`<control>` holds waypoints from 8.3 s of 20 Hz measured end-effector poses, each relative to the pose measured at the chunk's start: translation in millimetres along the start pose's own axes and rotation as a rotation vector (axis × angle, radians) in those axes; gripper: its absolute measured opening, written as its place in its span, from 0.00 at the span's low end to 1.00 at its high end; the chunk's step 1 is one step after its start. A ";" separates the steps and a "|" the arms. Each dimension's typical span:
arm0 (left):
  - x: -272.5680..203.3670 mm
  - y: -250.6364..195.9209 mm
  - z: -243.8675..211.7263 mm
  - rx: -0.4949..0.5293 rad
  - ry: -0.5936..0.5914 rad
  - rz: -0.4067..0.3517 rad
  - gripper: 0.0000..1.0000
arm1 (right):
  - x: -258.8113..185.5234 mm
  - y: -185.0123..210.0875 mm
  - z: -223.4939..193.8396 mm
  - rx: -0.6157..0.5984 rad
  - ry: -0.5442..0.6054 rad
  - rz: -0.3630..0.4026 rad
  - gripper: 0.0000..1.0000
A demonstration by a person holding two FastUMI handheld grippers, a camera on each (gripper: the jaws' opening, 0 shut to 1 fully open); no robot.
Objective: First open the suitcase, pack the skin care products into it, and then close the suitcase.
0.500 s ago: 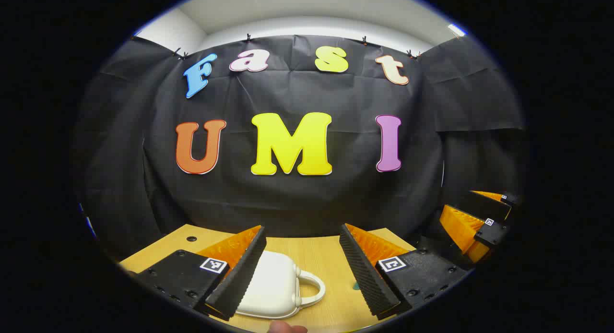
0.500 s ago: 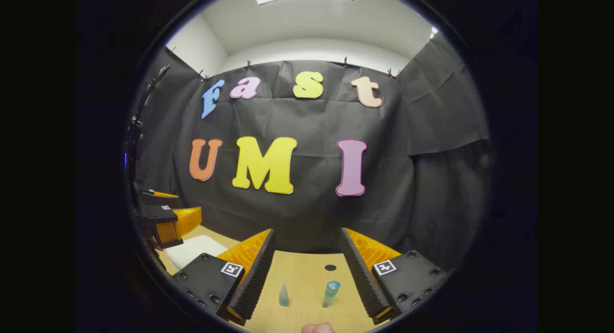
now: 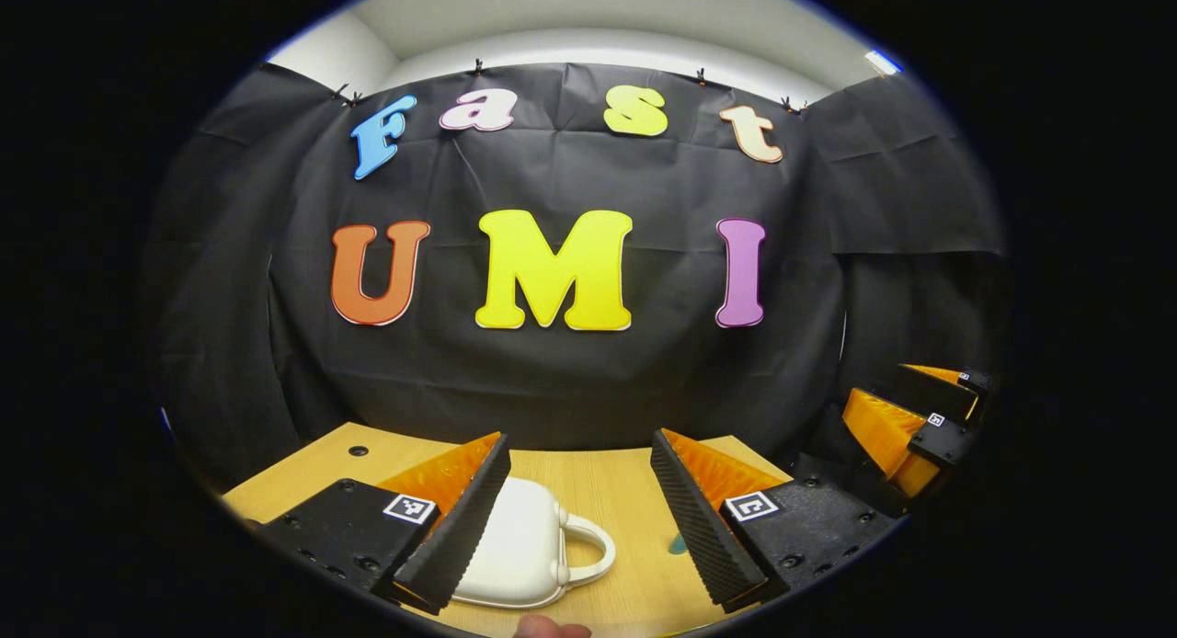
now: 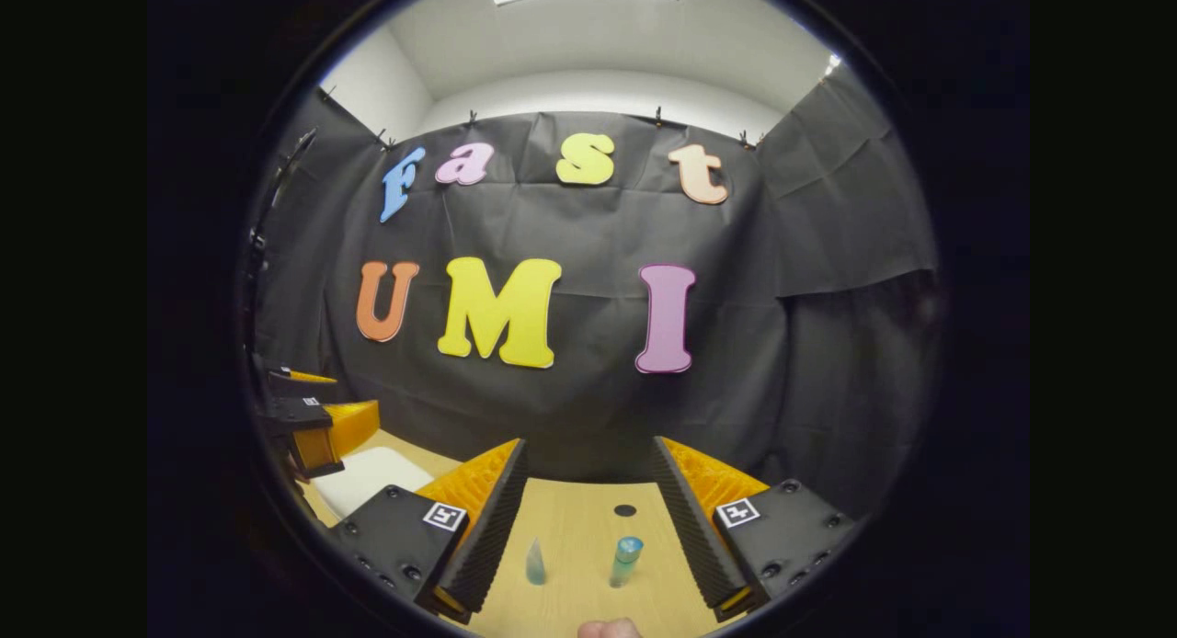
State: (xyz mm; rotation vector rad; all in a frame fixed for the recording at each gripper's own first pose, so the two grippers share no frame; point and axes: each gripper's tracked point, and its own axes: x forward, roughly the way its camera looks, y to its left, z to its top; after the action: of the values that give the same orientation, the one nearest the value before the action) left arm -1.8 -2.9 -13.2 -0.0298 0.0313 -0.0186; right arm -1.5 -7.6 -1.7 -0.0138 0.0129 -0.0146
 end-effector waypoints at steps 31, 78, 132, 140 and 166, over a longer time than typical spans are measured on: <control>68.7 -18.3 -239.8 0.891 0.538 -0.134 0.94 | -17.0 -126.0 -82.5 -0.048 0.211 -0.210 0.81; 65.6 463.6 -249.7 -0.121 0.528 0.445 0.15 | 14.5 42.1 -16.5 -0.186 0.171 -0.054 0.80; 166.7 -187.4 -256.6 -0.076 0.493 -0.145 1.00 | -8.3 -202.3 -133.2 -0.081 0.397 -0.133 0.80; 186.3 -190.5 -280.3 -0.050 0.537 -0.125 0.53 | 22.8 -189.2 -145.9 -0.076 0.422 -0.088 0.79; 41.4 -98.0 -121.5 -0.201 0.421 0.000 0.36 | 108.7 -54.0 -304.3 0.064 0.591 0.142 0.80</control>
State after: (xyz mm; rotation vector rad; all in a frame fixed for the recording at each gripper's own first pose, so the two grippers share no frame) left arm 33.9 -105.1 -132.9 -0.2267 0.4544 -0.0214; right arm 102.5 -67.4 -306.5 0.0560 0.6043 0.1235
